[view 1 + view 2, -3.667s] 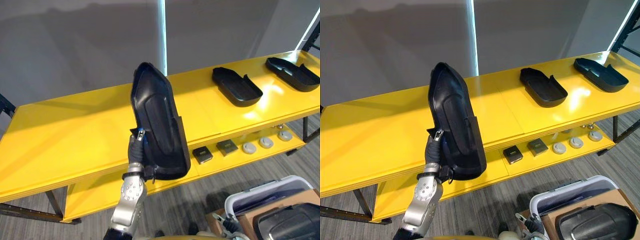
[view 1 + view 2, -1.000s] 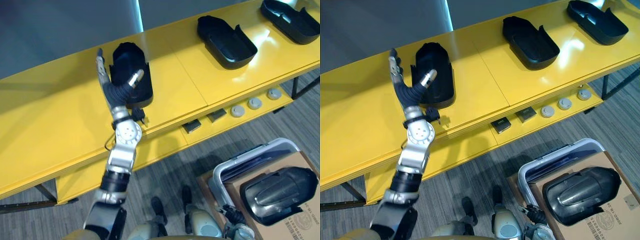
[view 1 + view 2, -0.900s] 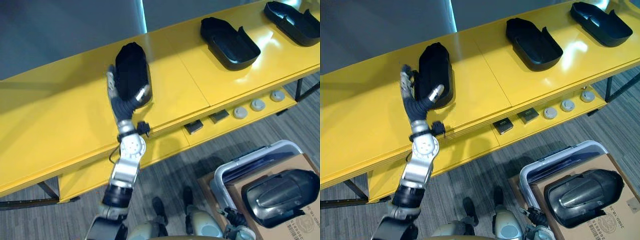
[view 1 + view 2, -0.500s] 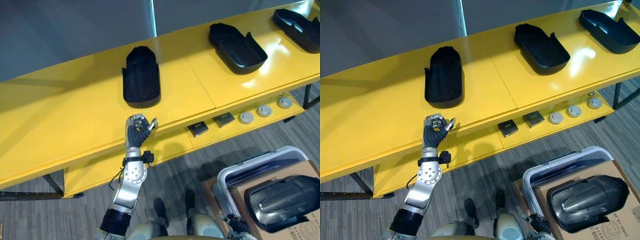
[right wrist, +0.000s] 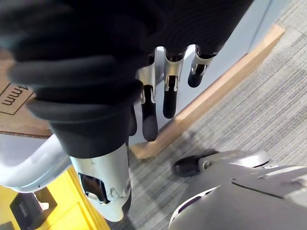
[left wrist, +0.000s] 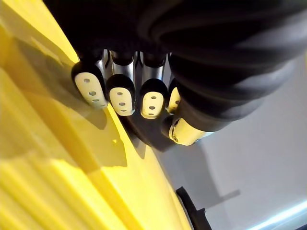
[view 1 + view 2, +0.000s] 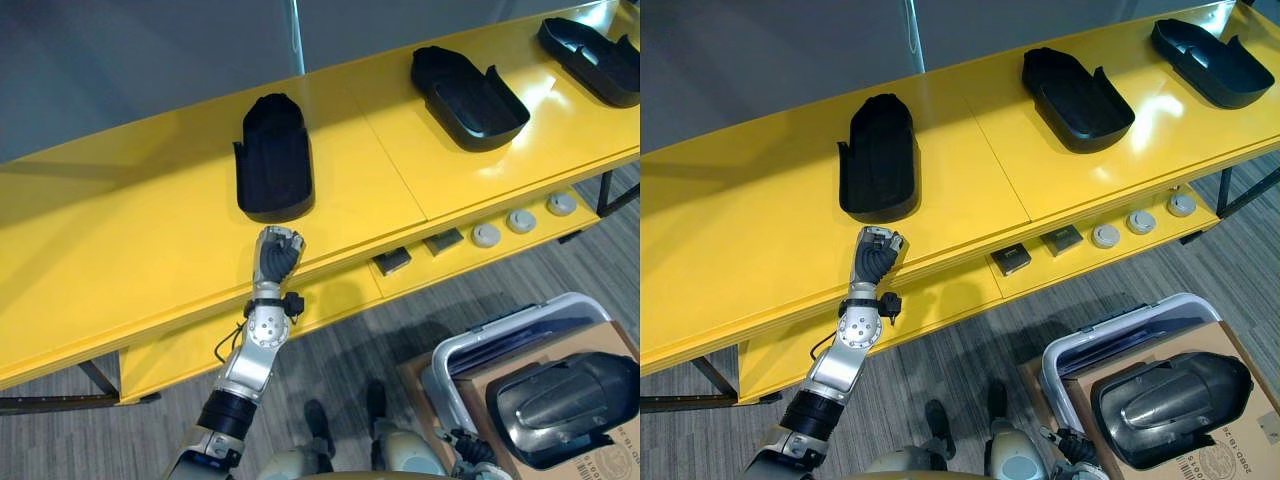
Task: Walk over and take plastic housings, then place them on the shelf
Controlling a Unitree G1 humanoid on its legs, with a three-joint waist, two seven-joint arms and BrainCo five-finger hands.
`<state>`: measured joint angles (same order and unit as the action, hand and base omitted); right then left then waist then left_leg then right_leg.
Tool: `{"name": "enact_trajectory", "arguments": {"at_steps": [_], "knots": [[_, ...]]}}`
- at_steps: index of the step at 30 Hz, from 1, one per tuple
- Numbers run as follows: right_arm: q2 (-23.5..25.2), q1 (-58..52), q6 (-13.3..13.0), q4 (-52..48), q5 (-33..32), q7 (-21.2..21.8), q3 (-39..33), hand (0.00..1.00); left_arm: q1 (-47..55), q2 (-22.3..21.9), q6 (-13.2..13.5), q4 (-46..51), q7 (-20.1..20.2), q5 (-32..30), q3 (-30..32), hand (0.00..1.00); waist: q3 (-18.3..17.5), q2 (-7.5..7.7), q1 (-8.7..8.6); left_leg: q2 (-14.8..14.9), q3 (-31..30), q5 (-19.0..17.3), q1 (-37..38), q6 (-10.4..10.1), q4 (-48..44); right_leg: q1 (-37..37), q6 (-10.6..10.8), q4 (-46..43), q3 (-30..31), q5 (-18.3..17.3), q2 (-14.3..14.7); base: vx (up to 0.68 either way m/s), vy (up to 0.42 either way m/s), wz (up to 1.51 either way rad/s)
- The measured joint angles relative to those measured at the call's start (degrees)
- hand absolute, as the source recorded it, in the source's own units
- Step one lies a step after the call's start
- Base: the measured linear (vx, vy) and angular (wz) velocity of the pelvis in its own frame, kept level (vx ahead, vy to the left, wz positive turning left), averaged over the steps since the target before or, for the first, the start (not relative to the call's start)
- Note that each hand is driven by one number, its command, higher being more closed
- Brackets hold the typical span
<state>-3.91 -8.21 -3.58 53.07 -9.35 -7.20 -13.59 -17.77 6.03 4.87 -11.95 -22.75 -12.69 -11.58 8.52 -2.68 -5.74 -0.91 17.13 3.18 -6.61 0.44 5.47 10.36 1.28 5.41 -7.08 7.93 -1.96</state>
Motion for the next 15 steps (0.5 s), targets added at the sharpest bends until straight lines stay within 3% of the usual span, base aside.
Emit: {"name": "enact_trajectory", "arguments": {"at_steps": [6,9,15], "knots": [[0.1,0.6,0.2,0.0,0.5,0.1,0.0,0.0,-4.8,0.5,0.0,-3.5,0.3,5.4,0.2,1.0,0.0,0.38,-0.37,0.0,0.1,0.0,-0.7,0.0,0.0,0.8,0.1,-0.1,0.3,0.0,0.0,0.0,0.003,-0.01],[0.1,1.4,0.3,-0.1,0.8,0.1,0.0,0.0,-6.3,1.3,0.0,-4.7,0.2,6.2,0.8,1.0,0.0,0.62,-1.48,-0.1,0.2,0.0,-0.9,0.0,0.0,1.1,0.1,-0.1,0.3,0.1,0.0,0.0,0.005,-0.01],[0.2,1.5,0.3,-0.1,0.9,0.1,-0.1,0.0,-9.3,1.5,-0.1,-7.8,0.2,7.4,1.0,1.0,0.0,0.65,-1.66,-0.1,0.4,0.0,-0.8,0.0,0.1,1.1,-0.3,0.0,0.6,0.4,0.0,0.01,0.007,-0.01]]}}
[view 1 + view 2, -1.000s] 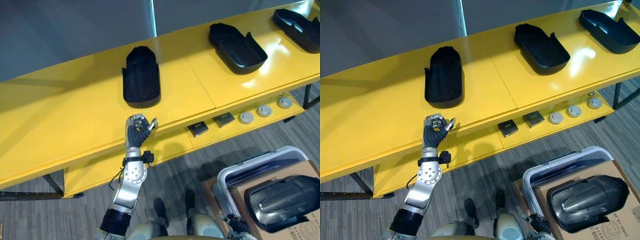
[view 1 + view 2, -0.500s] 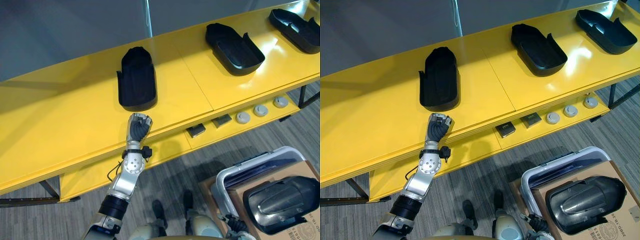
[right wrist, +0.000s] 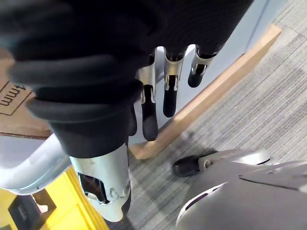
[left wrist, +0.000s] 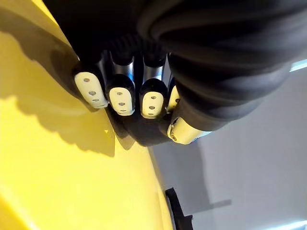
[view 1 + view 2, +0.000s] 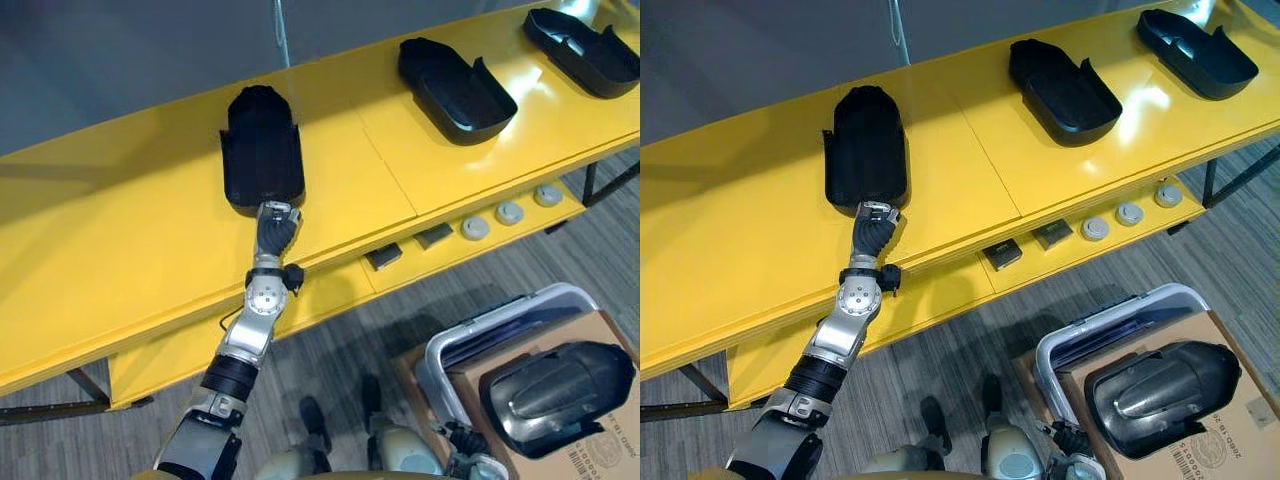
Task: Walk over and take plastic housings, then place them on the shelf
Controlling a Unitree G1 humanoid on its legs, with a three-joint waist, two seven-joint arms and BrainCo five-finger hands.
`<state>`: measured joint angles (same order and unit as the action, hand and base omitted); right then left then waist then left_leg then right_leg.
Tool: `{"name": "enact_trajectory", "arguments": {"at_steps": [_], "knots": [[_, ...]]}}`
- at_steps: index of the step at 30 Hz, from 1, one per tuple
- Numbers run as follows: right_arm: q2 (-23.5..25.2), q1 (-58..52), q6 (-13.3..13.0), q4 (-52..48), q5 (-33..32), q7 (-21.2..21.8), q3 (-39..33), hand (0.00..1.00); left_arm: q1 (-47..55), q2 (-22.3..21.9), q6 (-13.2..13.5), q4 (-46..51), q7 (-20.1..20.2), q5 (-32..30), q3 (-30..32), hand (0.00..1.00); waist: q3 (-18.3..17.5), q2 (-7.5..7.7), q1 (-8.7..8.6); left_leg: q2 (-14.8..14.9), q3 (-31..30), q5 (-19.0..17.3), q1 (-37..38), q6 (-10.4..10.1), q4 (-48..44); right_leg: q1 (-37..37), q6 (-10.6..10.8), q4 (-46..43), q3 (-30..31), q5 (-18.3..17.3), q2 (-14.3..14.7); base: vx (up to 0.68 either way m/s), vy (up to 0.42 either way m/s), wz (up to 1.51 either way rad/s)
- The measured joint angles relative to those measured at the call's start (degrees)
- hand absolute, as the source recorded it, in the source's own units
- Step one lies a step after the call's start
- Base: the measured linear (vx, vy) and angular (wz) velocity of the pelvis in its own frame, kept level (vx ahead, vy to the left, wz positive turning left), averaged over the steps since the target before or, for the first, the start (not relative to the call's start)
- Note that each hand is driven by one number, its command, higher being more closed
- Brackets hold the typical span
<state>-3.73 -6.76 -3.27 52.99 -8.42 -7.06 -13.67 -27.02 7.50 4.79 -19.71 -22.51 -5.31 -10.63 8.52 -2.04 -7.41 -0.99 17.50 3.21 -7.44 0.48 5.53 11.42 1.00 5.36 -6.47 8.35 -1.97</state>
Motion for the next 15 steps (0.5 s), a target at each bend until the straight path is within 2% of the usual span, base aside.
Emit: {"name": "enact_trajectory", "arguments": {"at_steps": [8,10,15], "knots": [[0.0,0.2,0.0,0.0,0.0,0.2,0.0,0.0,-3.8,1.0,0.0,-4.5,0.0,0.2,0.0,1.0,0.0,0.07,-0.61,0.0,0.1,0.0,0.2,0.0,0.3,-0.1,0.0,0.0,0.0,0.0,0.0,0.0,0.0,0.0],[0.1,0.3,-0.1,0.0,0.0,0.7,0.0,0.0,-3.8,1.4,0.0,-4.5,0.0,0.2,0.0,1.0,0.1,0.09,-1.13,0.0,0.1,0.0,0.2,0.0,0.3,-0.2,0.0,0.0,0.0,0.0,0.0,0.0,0.0,0.0],[0.2,0.3,-0.2,0.1,0.0,0.9,-0.1,0.0,-3.8,1.7,0.0,-4.5,0.1,0.7,-0.4,1.0,0.1,0.11,-1.15,0.0,-0.2,0.0,0.3,0.0,0.3,-0.4,0.0,-0.1,-0.4,0.0,-0.1,0.0,0.0,0.02]]}}
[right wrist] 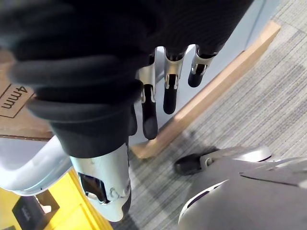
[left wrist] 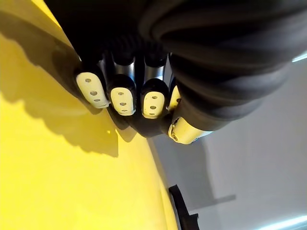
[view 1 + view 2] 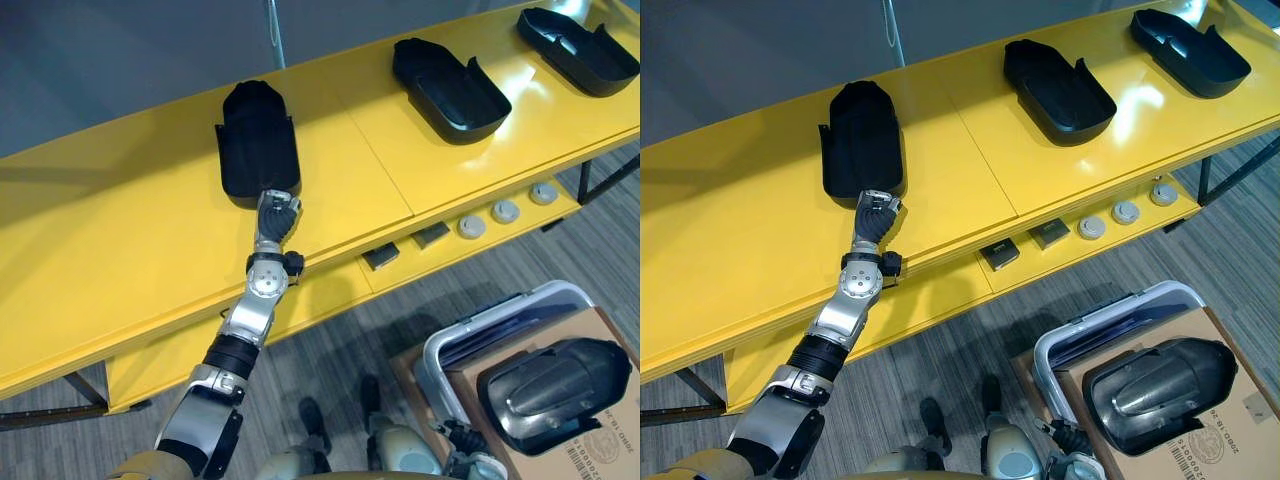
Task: Walk over and take plastic housings, then place them on the shelf
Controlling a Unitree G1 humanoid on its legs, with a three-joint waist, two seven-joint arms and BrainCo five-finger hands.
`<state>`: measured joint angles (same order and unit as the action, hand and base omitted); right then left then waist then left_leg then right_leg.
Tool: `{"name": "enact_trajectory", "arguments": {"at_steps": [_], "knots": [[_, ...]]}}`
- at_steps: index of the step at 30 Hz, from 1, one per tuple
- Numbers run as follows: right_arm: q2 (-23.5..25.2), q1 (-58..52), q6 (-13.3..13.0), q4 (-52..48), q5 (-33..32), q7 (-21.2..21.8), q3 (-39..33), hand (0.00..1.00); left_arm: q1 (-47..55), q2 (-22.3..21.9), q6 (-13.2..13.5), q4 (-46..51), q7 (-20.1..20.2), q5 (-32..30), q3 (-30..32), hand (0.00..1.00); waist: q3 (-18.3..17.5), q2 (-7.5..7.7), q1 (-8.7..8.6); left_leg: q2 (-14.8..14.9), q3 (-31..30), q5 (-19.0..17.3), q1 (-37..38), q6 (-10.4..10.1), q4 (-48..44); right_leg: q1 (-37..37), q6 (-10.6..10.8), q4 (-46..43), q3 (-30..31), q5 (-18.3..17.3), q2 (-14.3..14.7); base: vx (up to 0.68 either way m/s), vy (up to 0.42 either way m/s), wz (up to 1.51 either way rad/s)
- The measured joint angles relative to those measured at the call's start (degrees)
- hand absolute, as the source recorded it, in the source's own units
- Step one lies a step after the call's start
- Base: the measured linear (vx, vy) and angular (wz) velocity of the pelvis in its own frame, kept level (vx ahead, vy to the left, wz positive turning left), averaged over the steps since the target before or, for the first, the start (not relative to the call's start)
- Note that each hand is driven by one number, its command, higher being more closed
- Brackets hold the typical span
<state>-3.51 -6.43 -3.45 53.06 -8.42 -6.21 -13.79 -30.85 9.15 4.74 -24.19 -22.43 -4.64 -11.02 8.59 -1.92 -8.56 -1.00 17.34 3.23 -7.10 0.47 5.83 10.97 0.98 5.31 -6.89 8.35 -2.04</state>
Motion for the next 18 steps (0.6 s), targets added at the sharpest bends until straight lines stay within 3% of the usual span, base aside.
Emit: {"name": "enact_trajectory", "arguments": {"at_steps": [2,5,10,13,17,18], "knots": [[0.0,0.0,0.0,0.0,0.0,0.0,-0.1,0.0,0.1,0.0,0.0,0.9,0.0,0.2,-0.2,1.0,0.0,0.0,0.0,0.0,-0.2,0.0,0.2,0.0,0.0,-0.3,0.0,0.0,-0.4,0.0,0.0,0.0,0.0,0.08],[0.2,-0.3,0.0,0.2,0.0,0.0,-1.2,0.0,2.1,0.2,0.1,11.6,0.1,0.7,-1.0,1.0,0.0,0.02,0.22,0.0,-1.1,0.0,0.8,0.0,0.0,-1.2,0.1,-0.1,-0.8,-0.2,-0.1,0.02,0.015,0.11],[-0.2,-0.4,-0.1,1.8,0.0,0.3,-1.5,0.0,8.8,0.7,5.1,36.5,1.1,1.4,1.0,1.0,0.0,-0.05,1.6,-0.1,-2.1,-0.1,1.8,-0.1,-0.2,-2.3,0.1,-0.2,-1.2,-0.5,-0.1,0.02,0.016,0.06],[-0.4,-0.9,0.0,2.4,0.0,0.3,-1.5,0.0,16.5,0.3,8.1,46.5,0.6,1.8,9.9,1.0,-0.1,-0.09,1.86,0.0,-3.4,-0.2,2.8,-0.3,-0.2,-3.8,-0.2,-0.3,-2.6,-1.0,-0.1,0.02,0.01,0.21],[-1.0,-2.0,-0.1,3.8,0.1,0.4,-1.5,0.0,24.0,-3.2,11.1,49.5,-4.9,3.8,25.8,1.0,-0.3,0.0,4.78,0.0,-5.5,-0.2,3.8,-0.3,0.0,-5.5,-0.4,-0.7,-4.5,-1.8,-0.1,0.0,0.012,0.28],[-1.0,-2.0,0.0,4.2,0.1,0.3,-1.5,0.0,25.2,-3.8,11.4,49.5,-5.7,4.5,27.3,1.0,-0.4,0.13,5.05,0.0,-5.8,-0.2,3.9,-0.3,0.0,-5.7,-0.4,-0.8,-4.8,-2.0,-0.2,0.0,0.018,0.32]]}}
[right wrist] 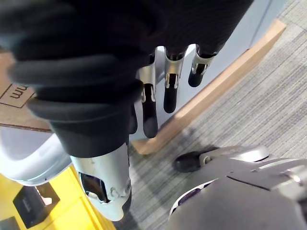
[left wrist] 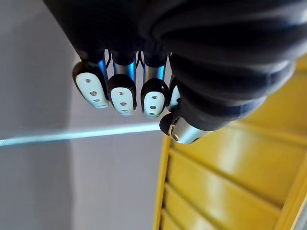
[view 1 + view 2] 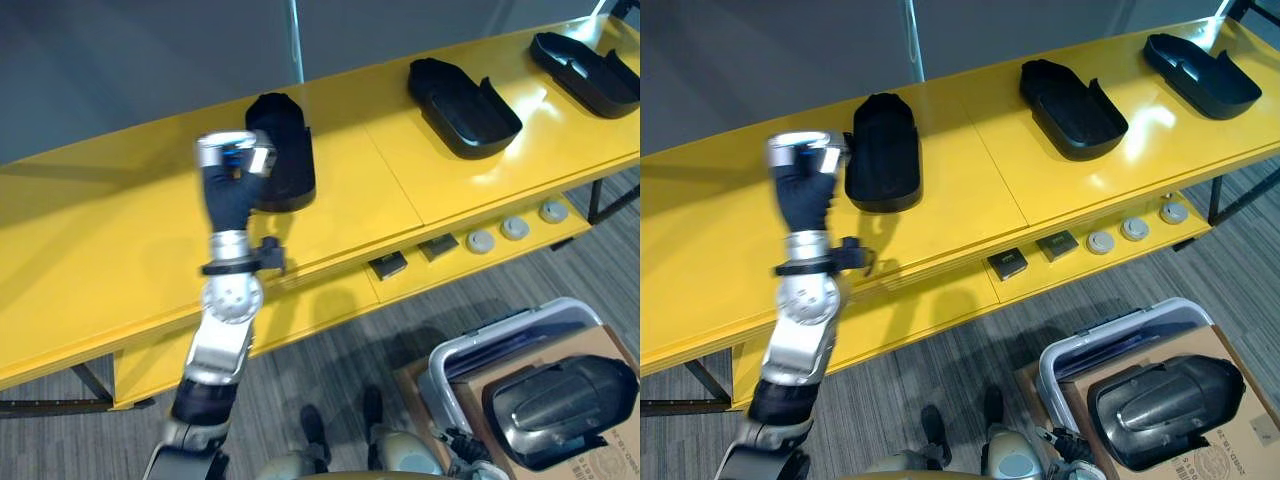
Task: Walk over and take plastic housings, then place them on the shelf
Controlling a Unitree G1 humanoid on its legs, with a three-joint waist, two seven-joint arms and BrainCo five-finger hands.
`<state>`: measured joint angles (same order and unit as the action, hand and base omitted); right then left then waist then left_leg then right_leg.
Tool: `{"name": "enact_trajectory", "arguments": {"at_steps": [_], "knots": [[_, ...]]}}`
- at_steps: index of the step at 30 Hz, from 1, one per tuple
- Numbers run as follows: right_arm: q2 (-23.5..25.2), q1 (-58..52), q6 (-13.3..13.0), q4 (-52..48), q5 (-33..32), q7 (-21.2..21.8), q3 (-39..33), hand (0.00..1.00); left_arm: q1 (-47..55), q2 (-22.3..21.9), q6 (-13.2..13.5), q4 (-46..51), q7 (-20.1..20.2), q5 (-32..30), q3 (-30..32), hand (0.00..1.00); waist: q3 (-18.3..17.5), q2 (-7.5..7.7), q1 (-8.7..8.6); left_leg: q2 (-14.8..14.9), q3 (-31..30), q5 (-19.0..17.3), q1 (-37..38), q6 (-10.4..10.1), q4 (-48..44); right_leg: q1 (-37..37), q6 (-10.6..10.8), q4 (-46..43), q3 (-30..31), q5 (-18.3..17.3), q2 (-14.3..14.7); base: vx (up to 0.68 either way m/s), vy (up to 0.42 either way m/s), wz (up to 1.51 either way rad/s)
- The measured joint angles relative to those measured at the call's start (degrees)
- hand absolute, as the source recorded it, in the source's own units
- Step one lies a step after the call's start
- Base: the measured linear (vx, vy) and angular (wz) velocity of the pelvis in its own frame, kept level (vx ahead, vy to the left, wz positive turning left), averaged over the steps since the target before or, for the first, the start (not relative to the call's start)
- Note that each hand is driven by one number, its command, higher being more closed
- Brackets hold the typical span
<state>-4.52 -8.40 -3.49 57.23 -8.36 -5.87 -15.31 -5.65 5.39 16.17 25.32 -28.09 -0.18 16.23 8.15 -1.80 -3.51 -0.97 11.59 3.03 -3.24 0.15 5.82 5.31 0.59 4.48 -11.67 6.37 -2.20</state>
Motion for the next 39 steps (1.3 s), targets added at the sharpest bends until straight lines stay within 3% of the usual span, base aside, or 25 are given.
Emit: {"name": "enact_trajectory", "arguments": {"at_steps": [2,5,11,12,16,23,33,38,39], "knots": [[0.1,-0.1,0.0,0.4,0.0,-0.1,0.0,0.0,5.8,-2.9,0.8,0.0,-2.6,2.6,5.1,1.0,-0.7,0.54,1.5,0.0,-0.9,0.1,0.2,-0.1,0.0,0.0,-0.2,-1.3,-0.9,-0.9,-0.1,0.02,0.018,0.21],[0.9,-0.2,0.0,-0.7,0.0,-0.6,0.0,0.0,13.9,-5.8,0.6,-1.4,-4.8,4.7,6.8,1.0,-1.6,1.28,2.84,0.0,-1.8,0.1,0.5,-0.1,0.1,-0.2,-0.1,-2.5,-2.0,-1.8,-0.4,0.03,0.019,0.18],[3.5,-1.5,0.1,-8.4,0.0,-1.8,3.1,0.0,23.1,-9.1,-2.5,-12.7,-3.4,7.5,7.0,1.0,-3.8,1.58,3.67,0.2,-0.1,-1.1,2.3,1.1,0.0,-1.6,0.5,-5.8,-4.2,-4.7,-1.5,0.04,0.027,0.17],[3.9,-1.3,0.1,-9.6,0.1,-1.7,4.8,0.0,22.7,-9.1,-3.8,-18.2,-2.2,8.2,7.0,0.0,-3.9,1.58,4.55,0.8,2.3,-1.2,2.7,1.1,0.0,-1.6,0.6,-6.4,-4.2,-5.1,-1.7,0.04,0.011,0.07],[5.3,0.2,0.4,-11.9,0.6,-1.7,5.4,0.0,22.3,-9.0,-9.5,-36.8,4.1,6.5,6.1,0.0,-4.2,2.02,4.51,1.0,4.0,-2.6,2.5,1.0,-2.0,-1.2,0.9,-8.6,-4.0,-6.8,-2.2,0.04,0.005,-0.04],[4.9,0.9,0.9,-8.3,1.3,-1.9,1.8,0.0,17.2,-6.8,-12.0,-60.8,10.6,0.3,0.5,0.0,-4.4,2.07,4.35,1.5,4.9,-3.2,2.7,-0.1,-1.9,-0.8,0.7,-8.2,-2.5,-7.4,-1.5,0.07,-0.013,-0.1],[3.7,4.7,0.9,-6.4,2.4,-2.8,-0.5,0.0,13.3,-2.7,-12.6,-70.6,13.8,-5.1,-4.1,0.0,-4.0,1.48,3.18,2.2,6.9,-4.0,3.2,-1.3,-2.7,-0.4,0.5,-6.8,0.2,-7.3,-0.3,0.09,-0.028,-0.17],[3.1,6.3,0.2,-6.9,4.2,-2.8,-0.4,0.0,12.8,-2.4,-12.7,-73.2,14.4,-5.3,-5.6,0.0,-2.9,1.02,2.59,2.3,8.7,-5.4,3.2,-3.2,-4.3,0.1,0.6,-7.5,2.3,-7.4,-0.4,0.0,0.0,-0.2],[2.6,6.7,-0.1,-7.1,4.5,-2.8,-0.4,0.0,12.4,-2.5,-12.7,-73.2,14.4,-5.3,-5.6,0.0,-1.9,0.51,2.36,2.8,9.0,-6.7,2.6,-2.4,-6.5,0.1,0.6,-7.9,2.6,-7.6,-0.4,-0.03,-0.015,-0.12]]}}
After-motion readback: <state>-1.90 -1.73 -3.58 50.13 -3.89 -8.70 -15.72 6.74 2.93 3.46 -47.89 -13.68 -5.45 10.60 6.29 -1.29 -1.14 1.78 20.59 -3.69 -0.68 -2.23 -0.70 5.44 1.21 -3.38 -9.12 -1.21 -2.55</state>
